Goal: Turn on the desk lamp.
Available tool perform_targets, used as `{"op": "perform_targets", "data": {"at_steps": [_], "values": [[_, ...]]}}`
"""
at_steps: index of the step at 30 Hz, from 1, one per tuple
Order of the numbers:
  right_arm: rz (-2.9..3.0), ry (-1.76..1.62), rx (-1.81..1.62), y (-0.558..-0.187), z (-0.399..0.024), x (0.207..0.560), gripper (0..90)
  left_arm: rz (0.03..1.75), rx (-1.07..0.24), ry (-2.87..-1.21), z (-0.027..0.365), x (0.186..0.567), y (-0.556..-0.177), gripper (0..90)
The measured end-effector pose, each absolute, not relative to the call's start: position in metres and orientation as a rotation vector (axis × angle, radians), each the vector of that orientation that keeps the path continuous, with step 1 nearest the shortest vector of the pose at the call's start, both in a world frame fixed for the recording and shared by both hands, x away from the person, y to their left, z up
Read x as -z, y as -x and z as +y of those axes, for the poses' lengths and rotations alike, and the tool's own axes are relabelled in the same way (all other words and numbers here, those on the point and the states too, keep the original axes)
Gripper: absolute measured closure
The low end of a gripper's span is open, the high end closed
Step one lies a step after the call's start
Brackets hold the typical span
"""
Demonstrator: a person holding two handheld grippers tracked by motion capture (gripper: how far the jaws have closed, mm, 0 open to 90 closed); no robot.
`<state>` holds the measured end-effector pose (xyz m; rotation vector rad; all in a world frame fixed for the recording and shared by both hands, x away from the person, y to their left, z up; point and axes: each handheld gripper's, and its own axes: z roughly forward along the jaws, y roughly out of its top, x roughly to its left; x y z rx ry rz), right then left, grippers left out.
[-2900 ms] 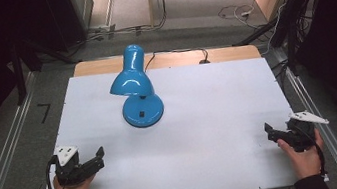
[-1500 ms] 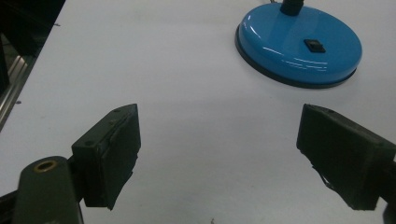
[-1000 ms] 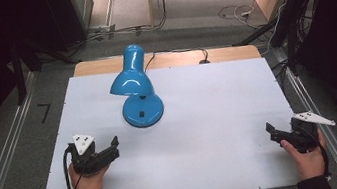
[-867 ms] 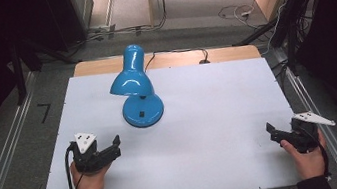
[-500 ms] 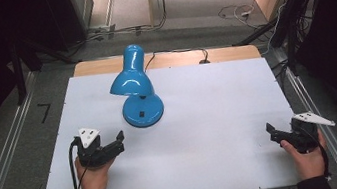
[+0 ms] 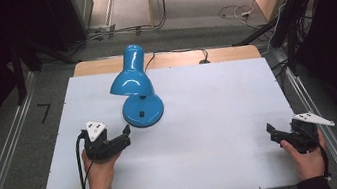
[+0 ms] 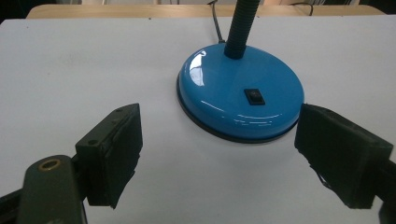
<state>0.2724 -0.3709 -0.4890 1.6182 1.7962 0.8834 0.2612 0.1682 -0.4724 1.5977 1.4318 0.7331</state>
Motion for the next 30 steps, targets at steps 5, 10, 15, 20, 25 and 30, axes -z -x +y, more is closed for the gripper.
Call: {"op": "perform_targets", "data": {"at_steps": [5,10,15,20,25,30], "values": [[1.796,-1.619,-0.886,-0.272,-0.371,0.489,6.0,1.428,-0.735,-1.607,0.164,0.473,-0.265,15.7],[1.795,-1.617,-0.881,-0.273,-0.371,0.489,6.0,1.427,-0.733,-1.615,0.160,0.474,-0.269,15.7],[1.797,-1.615,-0.884,-0.273,-0.371,0.489,6.0,1.420,-0.747,-1.628,0.157,0.474,-0.270,15.7],[1.794,-1.616,-0.886,-0.273,-0.371,0.489,6.0,1.419,-0.747,-1.628,0.155,0.473,-0.272,15.7],[1.796,-1.605,-0.894,-0.273,-0.370,0.488,6.1,1.422,-0.739,-1.635,0.151,0.473,-0.275,16.2],[1.798,-1.609,-0.898,-0.273,-0.371,0.488,6.0,1.416,-0.745,-1.642,0.147,0.473,-0.279,16.2]]}}
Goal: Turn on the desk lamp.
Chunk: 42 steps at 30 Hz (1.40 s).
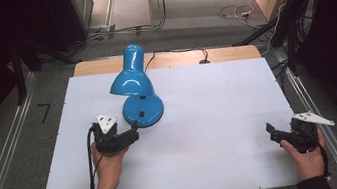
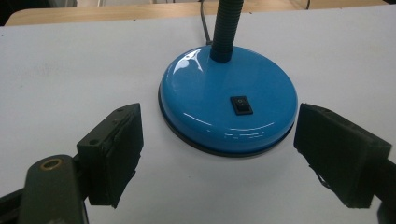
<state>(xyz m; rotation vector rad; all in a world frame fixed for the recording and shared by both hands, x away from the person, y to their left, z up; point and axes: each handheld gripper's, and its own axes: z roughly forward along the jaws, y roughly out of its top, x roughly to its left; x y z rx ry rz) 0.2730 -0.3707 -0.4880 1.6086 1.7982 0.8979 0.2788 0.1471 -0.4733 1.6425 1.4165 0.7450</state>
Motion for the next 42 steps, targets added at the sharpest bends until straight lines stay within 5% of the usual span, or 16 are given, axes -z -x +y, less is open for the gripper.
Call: {"op": "perform_targets", "data": {"at_steps": [42], "values": [[1.813,-1.608,-0.890,-0.273,-0.369,0.489,6.0,1.414,-0.761,-1.674,0.127,0.480,-0.313,26.7]]}}
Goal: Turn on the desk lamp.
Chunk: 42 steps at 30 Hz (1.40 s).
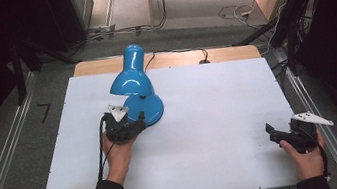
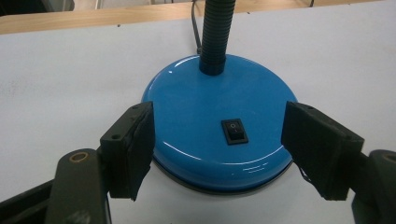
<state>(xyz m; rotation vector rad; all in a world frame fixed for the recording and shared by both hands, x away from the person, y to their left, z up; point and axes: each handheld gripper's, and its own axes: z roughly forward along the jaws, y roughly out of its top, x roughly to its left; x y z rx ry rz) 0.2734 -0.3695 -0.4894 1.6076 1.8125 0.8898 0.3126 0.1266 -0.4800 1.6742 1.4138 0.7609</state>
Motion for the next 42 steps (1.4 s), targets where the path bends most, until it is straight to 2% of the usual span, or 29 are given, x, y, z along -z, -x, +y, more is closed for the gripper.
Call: {"op": "perform_targets", "data": {"at_steps": [11,21,31,39,42], "values": [[1.812,-1.604,-0.891,-0.273,-0.370,0.489,6.0,1.400,-0.738,-1.675,0.121,0.479,-0.320,32.5],[1.814,-1.601,-0.891,-0.274,-0.370,0.490,6.1,1.411,-0.726,-1.655,0.120,0.484,-0.326,45.6],[1.811,-1.607,-0.892,-0.273,-0.370,0.489,6.0,1.414,-0.714,-1.671,0.116,0.487,-0.331,65.0],[1.810,-1.607,-0.895,-0.273,-0.370,0.489,6.0,1.407,-0.694,-1.683,0.114,0.487,-0.335,84.8],[1.810,-1.606,-0.892,-0.273,-0.370,0.489,6.0,1.410,-0.691,-1.690,0.113,0.489,-0.336,87.5]]}}
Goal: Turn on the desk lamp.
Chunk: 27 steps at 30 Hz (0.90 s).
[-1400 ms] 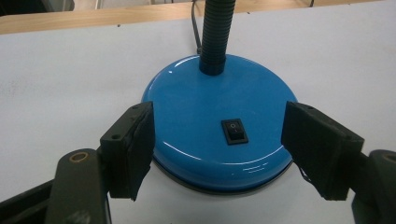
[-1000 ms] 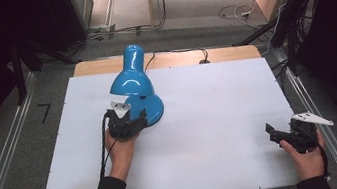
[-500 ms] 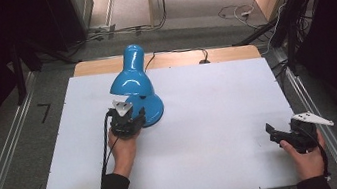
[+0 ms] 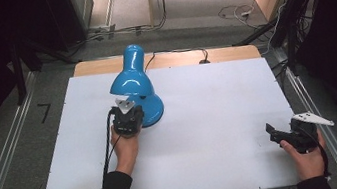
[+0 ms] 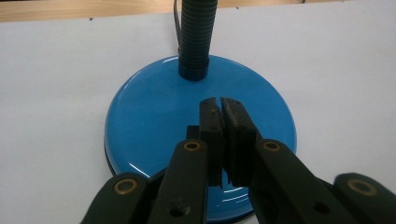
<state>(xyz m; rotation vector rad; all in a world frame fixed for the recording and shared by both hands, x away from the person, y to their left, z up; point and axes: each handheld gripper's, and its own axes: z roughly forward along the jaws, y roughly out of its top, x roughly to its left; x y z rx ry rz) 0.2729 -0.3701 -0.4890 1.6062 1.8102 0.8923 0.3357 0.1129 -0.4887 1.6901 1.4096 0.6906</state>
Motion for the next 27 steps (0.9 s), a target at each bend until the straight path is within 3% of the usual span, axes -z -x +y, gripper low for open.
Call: {"op": "perform_targets", "data": {"at_steps": [27], "values": [[1.807,-1.611,-0.898,-0.2729,-0.3709,0.4890,6.0,1.430,-0.670,-1.702,0.1091,0.4989,-0.3388,90.0]]}}
